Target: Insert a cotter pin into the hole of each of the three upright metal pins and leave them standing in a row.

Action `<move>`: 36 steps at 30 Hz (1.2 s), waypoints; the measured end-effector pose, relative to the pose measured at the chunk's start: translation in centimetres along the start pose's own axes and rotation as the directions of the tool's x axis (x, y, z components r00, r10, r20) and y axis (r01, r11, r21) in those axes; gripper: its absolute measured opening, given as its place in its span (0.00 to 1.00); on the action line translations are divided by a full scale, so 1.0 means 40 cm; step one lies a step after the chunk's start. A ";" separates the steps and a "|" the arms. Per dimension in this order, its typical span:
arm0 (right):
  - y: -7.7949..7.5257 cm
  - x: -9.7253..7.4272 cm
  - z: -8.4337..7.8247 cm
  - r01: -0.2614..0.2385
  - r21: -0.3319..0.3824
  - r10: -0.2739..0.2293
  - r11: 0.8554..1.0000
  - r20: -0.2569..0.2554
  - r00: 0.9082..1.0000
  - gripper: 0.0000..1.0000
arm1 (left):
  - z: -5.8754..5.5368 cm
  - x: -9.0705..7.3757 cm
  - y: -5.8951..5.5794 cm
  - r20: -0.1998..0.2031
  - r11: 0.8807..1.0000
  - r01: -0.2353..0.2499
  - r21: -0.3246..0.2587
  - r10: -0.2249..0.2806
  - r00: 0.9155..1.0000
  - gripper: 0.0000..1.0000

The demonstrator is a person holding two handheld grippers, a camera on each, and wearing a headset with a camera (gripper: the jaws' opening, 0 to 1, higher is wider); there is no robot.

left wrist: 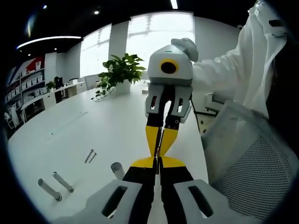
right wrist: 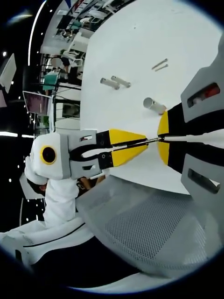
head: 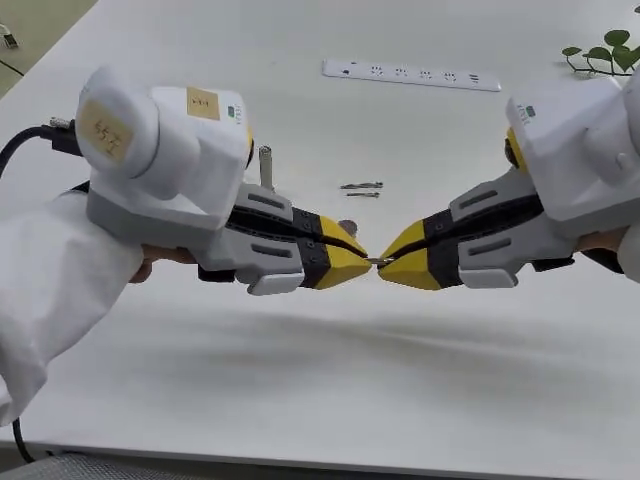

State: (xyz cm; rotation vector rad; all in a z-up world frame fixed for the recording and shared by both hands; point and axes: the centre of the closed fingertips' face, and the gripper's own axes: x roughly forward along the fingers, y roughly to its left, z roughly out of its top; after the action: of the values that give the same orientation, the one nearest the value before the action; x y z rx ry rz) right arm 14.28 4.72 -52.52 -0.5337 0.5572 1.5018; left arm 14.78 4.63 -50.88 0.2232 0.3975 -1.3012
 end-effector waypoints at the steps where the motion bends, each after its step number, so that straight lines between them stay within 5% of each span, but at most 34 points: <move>1: -0.001 0.000 0.000 0.002 -0.001 -0.002 1.000 -0.002 1.000 0.00 | 0.001 0.001 0.000 0.001 1.000 -0.001 0.001 0.001 1.000 0.00; 4: -0.007 -0.002 -0.002 0.011 0.016 -0.011 1.000 -0.004 1.000 0.00 | 0.002 0.003 0.004 0.007 0.999 -0.009 -0.037 0.009 1.000 0.00; 13: -0.028 -0.002 -0.017 0.037 0.022 -0.037 0.999 -0.022 0.999 0.00 | -0.001 0.009 0.031 0.015 0.998 -0.056 -0.023 0.056 0.998 0.04; 18: -0.059 -0.009 -0.047 0.084 0.025 -0.083 0.996 -0.055 0.995 0.00 | -0.013 0.005 0.068 -0.002 0.994 -0.105 -0.039 0.105 0.995 0.05; 24: -0.098 -0.019 -0.060 0.121 0.048 -0.118 0.992 -0.055 0.992 0.00 | -0.027 -0.002 0.130 -0.025 0.980 -0.196 -0.017 0.196 0.980 0.16; 36: -0.154 -0.017 -0.133 0.159 0.059 -0.150 0.985 -0.134 0.980 0.00 | -0.052 0.032 0.165 -0.067 0.983 -0.181 -0.018 0.179 0.982 0.20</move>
State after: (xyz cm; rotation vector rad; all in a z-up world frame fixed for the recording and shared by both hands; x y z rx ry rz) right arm 20.36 0.77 -56.26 -0.6091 0.6517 1.3017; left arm 21.08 5.97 -53.71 0.2754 0.4384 -1.1127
